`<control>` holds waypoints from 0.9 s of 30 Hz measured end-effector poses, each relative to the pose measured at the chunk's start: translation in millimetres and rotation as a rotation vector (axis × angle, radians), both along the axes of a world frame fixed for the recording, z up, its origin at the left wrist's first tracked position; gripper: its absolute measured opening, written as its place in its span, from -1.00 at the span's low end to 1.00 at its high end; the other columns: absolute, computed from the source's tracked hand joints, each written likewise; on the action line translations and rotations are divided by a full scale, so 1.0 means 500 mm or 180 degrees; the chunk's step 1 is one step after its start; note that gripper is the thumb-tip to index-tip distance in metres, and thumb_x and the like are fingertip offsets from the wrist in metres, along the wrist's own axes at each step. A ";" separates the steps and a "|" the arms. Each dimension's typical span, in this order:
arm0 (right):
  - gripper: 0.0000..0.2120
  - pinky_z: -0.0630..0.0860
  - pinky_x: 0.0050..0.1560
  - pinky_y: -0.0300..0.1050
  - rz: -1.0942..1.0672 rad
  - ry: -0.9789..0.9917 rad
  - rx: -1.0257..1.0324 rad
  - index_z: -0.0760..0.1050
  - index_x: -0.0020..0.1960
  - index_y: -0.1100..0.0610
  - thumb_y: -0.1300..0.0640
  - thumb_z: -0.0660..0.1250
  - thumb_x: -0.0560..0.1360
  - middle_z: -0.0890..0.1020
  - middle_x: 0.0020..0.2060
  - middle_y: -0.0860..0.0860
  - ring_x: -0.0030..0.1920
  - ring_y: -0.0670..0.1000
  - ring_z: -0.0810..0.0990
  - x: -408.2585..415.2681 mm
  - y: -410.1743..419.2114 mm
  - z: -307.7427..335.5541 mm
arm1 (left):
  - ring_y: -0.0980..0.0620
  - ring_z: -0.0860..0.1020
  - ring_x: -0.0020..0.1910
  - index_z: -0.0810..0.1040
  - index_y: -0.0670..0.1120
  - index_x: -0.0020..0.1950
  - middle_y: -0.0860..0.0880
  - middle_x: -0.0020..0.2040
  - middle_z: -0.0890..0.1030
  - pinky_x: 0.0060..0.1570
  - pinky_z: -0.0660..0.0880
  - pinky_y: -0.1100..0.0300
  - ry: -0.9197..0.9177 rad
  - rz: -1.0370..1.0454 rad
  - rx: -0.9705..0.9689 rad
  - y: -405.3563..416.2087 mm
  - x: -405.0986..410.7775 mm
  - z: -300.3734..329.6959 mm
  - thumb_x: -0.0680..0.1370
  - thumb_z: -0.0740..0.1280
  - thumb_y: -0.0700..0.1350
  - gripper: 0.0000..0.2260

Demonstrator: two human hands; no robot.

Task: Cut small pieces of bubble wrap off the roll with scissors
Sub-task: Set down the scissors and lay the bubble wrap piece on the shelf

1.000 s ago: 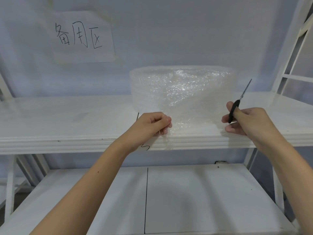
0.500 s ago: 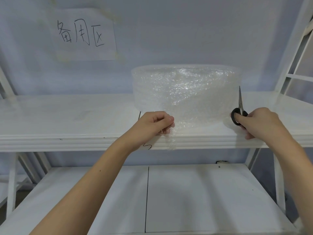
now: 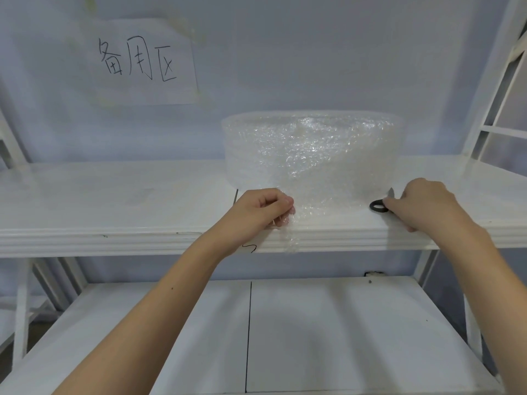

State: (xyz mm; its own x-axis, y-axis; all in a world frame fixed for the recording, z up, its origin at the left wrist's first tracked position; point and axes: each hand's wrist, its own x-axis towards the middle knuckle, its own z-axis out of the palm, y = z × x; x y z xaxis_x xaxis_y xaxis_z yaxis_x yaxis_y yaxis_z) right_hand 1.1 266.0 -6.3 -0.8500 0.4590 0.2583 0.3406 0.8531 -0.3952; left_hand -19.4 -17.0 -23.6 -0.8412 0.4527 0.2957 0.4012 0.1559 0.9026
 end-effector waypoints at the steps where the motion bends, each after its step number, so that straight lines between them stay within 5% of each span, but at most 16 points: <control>1: -0.60 0.24 -0.41 -0.14 0.0022 0.0133 0.0103 0.32 -0.46 0.14 0.05 0.27 0.51 0.53 -0.37 0.20 -0.33 0.18 0.48 0.000 -0.001 -0.007 | 0.13 0.50 -0.29 0.59 -0.11 -0.20 0.04 -0.26 0.61 -0.11 0.51 0.31 0.0021 0.0027 -0.0003 0.000 0.000 -0.001 0.64 0.27 -0.14 -0.76; 4: -0.70 0.34 -0.19 -0.05 0.0143 0.0834 0.0283 0.42 -0.28 0.18 0.02 0.23 0.54 0.41 -0.10 0.13 -0.18 0.21 0.44 0.016 -0.024 -0.020 | 0.15 0.52 -0.28 0.67 -0.05 -0.13 -0.01 -0.18 0.67 -0.14 0.50 0.34 0.0090 0.0118 -0.0001 -0.002 0.002 -0.001 0.62 0.31 -0.11 -0.81; 8: -0.79 0.43 -0.16 -0.10 0.1225 0.1583 -0.0588 0.56 -0.21 0.16 0.07 0.30 0.53 0.62 -0.22 0.05 -0.30 0.03 0.51 0.051 -0.111 -0.003 | 0.17 0.49 -0.37 0.69 -0.12 0.02 0.07 -0.29 0.66 -0.30 0.45 0.35 0.0047 0.0392 0.0361 -0.003 0.001 0.002 0.58 0.37 -0.09 -0.86; 12: -0.84 0.55 -0.39 -0.11 0.2231 0.1194 -0.2114 0.63 -0.19 0.16 0.12 0.36 0.51 0.69 -0.32 0.06 -0.39 -0.06 0.57 0.081 -0.229 0.003 | 0.07 0.50 -0.40 0.61 -0.15 0.04 -0.01 -0.32 0.66 -0.23 0.51 0.27 0.0091 0.0502 0.0825 -0.014 0.005 0.010 0.57 0.40 -0.15 -0.90; 16: -0.84 0.55 -0.36 -0.16 0.2531 0.1076 -0.2587 0.65 -0.16 0.17 0.09 0.41 0.49 0.71 -0.32 0.09 -0.36 -0.03 0.62 0.069 -0.306 -0.009 | 0.03 0.50 -0.40 0.59 -0.13 -0.05 0.01 -0.40 0.61 -0.28 0.51 0.26 0.0183 0.0722 0.1103 -0.041 0.020 0.015 0.56 0.41 -0.17 -0.95; 27: -0.81 0.60 -0.30 -0.15 0.2513 0.1016 -0.3206 0.56 0.01 0.20 0.16 0.47 0.45 0.71 -0.26 0.15 -0.33 0.00 0.66 0.020 -0.408 -0.018 | 0.08 0.60 -0.29 0.67 -0.17 -0.07 -0.04 -0.23 0.65 -0.16 0.56 0.27 -0.0046 0.0807 0.1292 -0.141 0.029 0.006 0.57 0.38 -0.22 -0.91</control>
